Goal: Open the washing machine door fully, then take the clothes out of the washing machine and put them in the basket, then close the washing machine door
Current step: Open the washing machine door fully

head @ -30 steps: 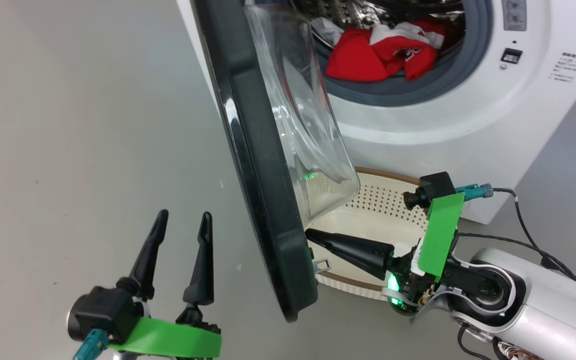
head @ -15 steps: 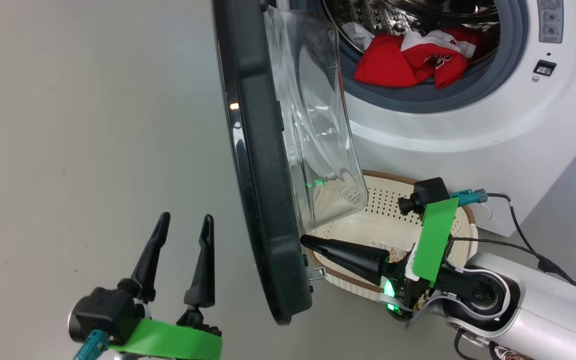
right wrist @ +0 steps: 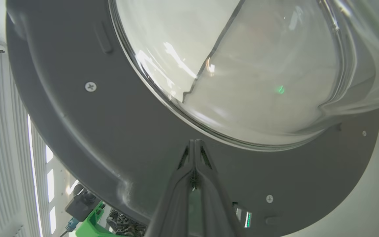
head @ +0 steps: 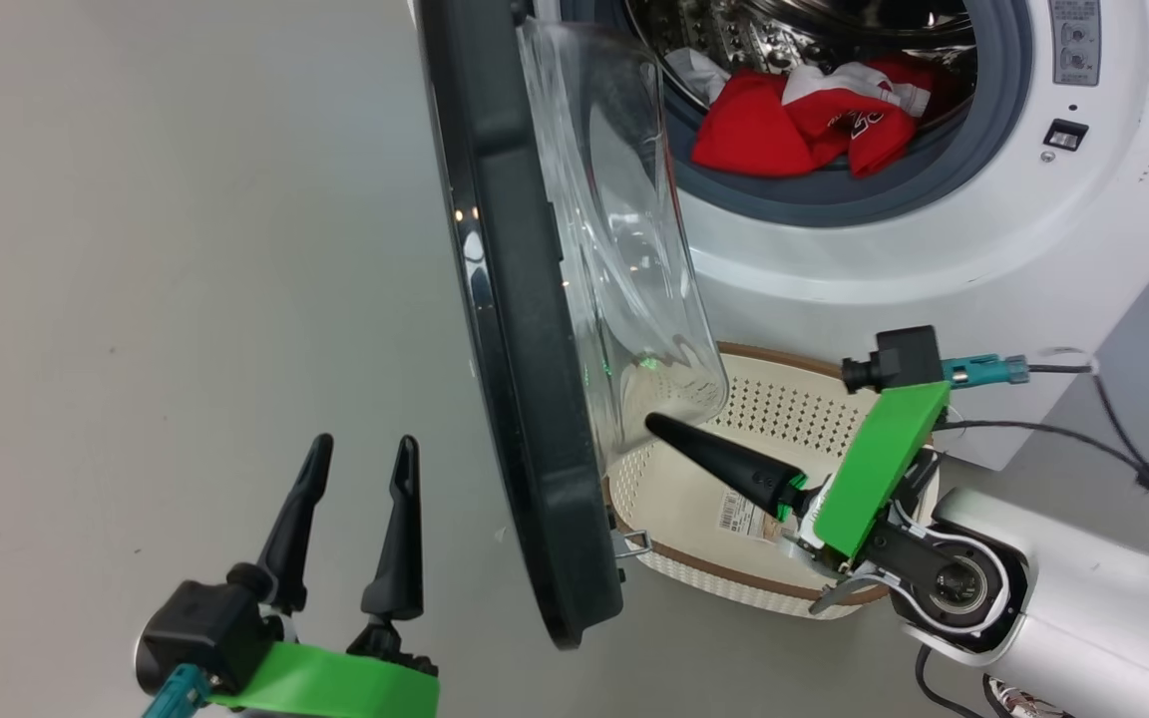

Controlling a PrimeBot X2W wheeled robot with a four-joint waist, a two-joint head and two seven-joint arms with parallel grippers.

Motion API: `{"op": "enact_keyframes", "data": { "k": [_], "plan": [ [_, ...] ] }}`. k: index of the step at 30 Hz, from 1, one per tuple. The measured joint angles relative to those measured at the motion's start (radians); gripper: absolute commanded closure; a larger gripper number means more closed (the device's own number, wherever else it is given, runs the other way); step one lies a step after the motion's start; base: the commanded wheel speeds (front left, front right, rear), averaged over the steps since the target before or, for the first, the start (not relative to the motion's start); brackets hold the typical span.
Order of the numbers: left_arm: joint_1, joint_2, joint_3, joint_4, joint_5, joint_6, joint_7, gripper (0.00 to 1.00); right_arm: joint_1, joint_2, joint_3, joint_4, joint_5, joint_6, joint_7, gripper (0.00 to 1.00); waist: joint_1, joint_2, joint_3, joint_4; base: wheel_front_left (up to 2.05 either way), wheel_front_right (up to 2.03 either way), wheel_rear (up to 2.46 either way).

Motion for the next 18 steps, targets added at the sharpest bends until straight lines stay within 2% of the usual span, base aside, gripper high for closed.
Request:
{"op": "enact_keyframes", "data": {
  "k": [1,2,3,7,12,18],
  "plan": [
    [0.000,0.000,0.001,0.000,-0.002,0.000,0.000,0.00,-0.005,-0.002,0.008,0.011,-0.030,0.000,-0.032,0.39,0.0000,0.0000,-0.002,-0.001,0.00,0.00,0.00],
    [0.000,0.000,0.001,0.001,-0.002,0.000,-0.002,0.00,-0.010,-0.004,0.021,0.023,-0.065,0.000,-0.062,0.17,0.0000,0.0000,-0.004,-0.003,0.00,0.00,0.00],
    [0.000,0.000,0.002,0.003,-0.003,0.000,-0.006,0.00,-0.017,-0.005,0.039,0.037,-0.104,0.000,-0.091,0.02,0.0000,0.0000,-0.006,-0.003,0.00,0.00,0.00],
    [0.001,0.003,0.007,0.009,-0.010,0.000,-0.009,0.00,-0.039,-0.006,0.097,0.114,-0.264,0.000,-0.208,0.00,0.0000,0.0000,-0.017,-0.006,0.00,0.00,0.00],
    [0.005,0.011,0.015,0.013,-0.012,0.000,-0.015,0.00,-0.049,0.016,0.099,0.250,-0.474,0.000,-0.250,0.00,0.0000,0.0000,-0.034,-0.011,0.00,0.00,0.00],
    [0.026,0.022,0.020,0.012,-0.012,0.008,-0.018,0.00,0.006,0.113,-0.158,0.387,-0.850,0.000,-0.253,0.00,-0.0001,0.0000,-0.052,-0.019,0.00,0.00,0.00]
  ]
}}
